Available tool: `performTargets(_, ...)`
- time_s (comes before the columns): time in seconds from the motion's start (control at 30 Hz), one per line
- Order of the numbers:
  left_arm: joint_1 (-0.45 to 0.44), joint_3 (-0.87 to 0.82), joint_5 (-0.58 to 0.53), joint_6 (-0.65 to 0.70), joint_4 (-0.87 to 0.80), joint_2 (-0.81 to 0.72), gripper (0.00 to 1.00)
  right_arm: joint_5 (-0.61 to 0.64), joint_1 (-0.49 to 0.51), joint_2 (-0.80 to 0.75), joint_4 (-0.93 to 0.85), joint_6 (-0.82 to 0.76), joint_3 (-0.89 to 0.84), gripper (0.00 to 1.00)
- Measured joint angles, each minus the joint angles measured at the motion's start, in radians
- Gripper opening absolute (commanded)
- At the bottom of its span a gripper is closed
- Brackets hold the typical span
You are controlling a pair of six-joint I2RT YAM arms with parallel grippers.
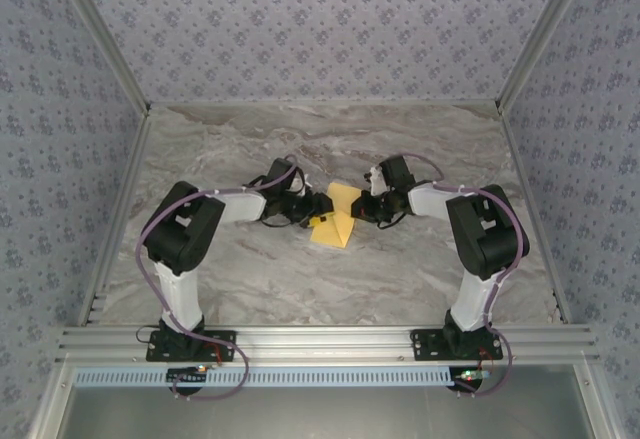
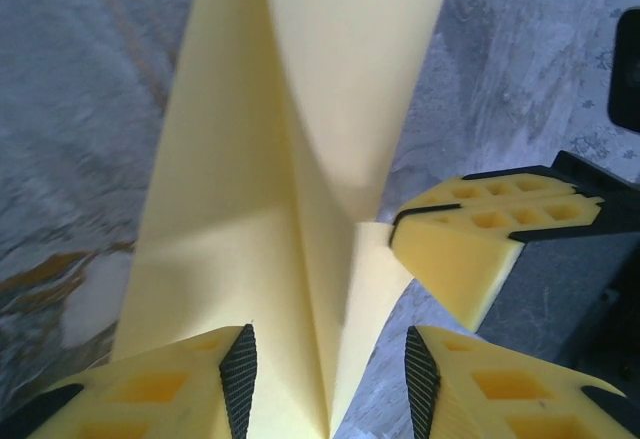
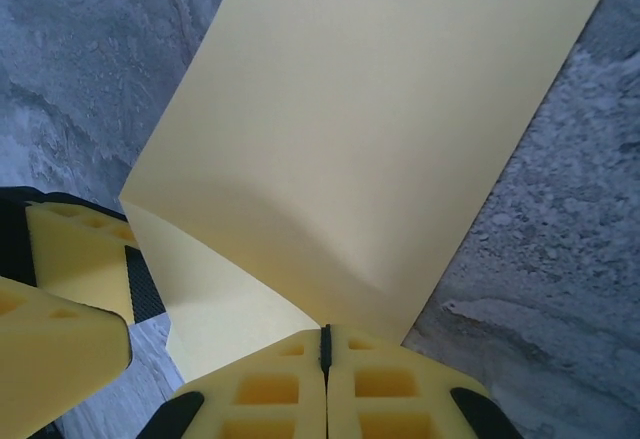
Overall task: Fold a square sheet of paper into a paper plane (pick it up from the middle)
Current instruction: Turn over the paper at the center of the table.
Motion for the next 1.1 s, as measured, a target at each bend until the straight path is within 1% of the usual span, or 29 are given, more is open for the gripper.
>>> performTargets(0.17,-0.004,0.037,0.011,0.013,-0.001,0.021,0.39,0.000,0.000,-0.003,0.000,0.000,-0.002,0.07)
performTargets(0.27,-0.004,0.055,0.017,0.021,-0.002,0.040,0.32,0.000,0.000,-0.006,0.000,0.000,-0.003,0.09)
performTargets(0.33,-0.004,0.062,0.019,0.029,-0.003,0.051,0.25,0.004,-0.001,-0.013,0.000,0.004,-0.004,0.13)
performTargets(0.37,-0.004,0.064,0.019,0.035,-0.004,0.056,0.22,0.006,-0.002,-0.019,0.000,0.006,-0.005,0.17)
performTargets(0.4,-0.004,0.066,0.019,0.042,-0.008,0.059,0.19,0.012,-0.003,-0.029,-0.003,0.009,-0.007,0.23)
performTargets(0.5,-0.004,0.073,0.017,0.074,-0.033,0.061,0.11,0.033,-0.008,-0.073,-0.007,0.021,-0.015,0.43)
performTargets(0.6,-0.004,0.094,-0.001,0.123,-0.078,0.061,0.05,0.078,-0.013,-0.140,-0.015,0.034,-0.031,0.59)
performTargets(0.67,-0.004,0.116,-0.024,0.165,-0.125,0.061,0.04,0.121,-0.017,-0.193,-0.029,0.045,-0.041,0.67)
performTargets(0.73,-0.004,0.147,-0.066,0.217,-0.196,0.056,0.03,0.175,-0.021,-0.252,-0.047,0.056,-0.051,0.74)
performTargets(0.87,-0.008,0.210,-0.200,0.333,-0.396,-0.006,0.03,0.282,-0.029,-0.343,-0.092,0.074,-0.056,0.81)
performTargets(0.97,-0.013,0.292,-0.344,0.425,-0.573,-0.083,0.03,0.350,-0.031,-0.389,-0.128,0.079,-0.056,0.85)
performTargets(1.1,-0.019,0.419,-0.584,0.519,-0.771,-0.164,0.03,0.418,-0.032,-0.420,-0.170,0.087,-0.057,0.88)
